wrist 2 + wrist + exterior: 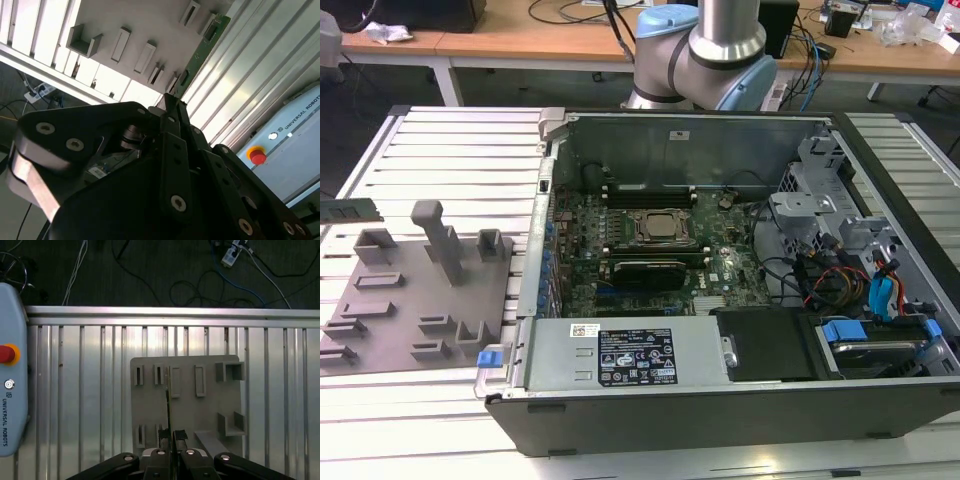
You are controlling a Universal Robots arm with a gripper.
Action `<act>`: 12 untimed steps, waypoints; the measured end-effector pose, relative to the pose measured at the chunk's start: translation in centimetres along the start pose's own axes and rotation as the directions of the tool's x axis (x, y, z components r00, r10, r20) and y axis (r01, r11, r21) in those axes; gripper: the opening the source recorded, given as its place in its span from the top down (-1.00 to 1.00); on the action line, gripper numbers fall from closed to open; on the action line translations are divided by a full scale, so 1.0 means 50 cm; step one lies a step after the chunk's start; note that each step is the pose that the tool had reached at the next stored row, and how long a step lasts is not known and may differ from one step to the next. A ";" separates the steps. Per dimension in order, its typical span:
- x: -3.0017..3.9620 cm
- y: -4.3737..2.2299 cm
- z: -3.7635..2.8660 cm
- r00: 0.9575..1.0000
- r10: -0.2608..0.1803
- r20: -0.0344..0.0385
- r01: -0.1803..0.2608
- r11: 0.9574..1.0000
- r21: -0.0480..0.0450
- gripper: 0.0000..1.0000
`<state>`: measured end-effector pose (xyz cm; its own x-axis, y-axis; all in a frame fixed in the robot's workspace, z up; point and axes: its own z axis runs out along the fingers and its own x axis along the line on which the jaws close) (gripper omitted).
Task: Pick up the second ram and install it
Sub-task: 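Pick up the second ram and move it above second insertion slot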
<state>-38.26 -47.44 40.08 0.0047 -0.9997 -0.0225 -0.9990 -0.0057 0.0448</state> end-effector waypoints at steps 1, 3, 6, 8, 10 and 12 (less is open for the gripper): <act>0.000 0.000 -0.005 1.000 0.000 0.000 0.000 1.000 0.000 0.73; -0.001 0.001 -0.013 1.000 0.000 0.000 0.000 1.000 0.000 0.73; -0.001 0.001 -0.023 1.000 0.000 0.000 0.000 1.000 0.000 0.73; -0.001 0.001 -0.029 1.000 0.000 0.000 0.000 1.000 0.000 0.73; -0.002 0.002 -0.035 1.000 0.000 0.000 0.000 1.000 0.000 0.73; -0.054 -0.002 -0.058 0.999 -0.002 0.048 0.002 1.000 -0.001 0.73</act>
<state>-38.02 -44.82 43.01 0.0048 -0.9975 -0.0709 -0.9989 -0.0080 0.0455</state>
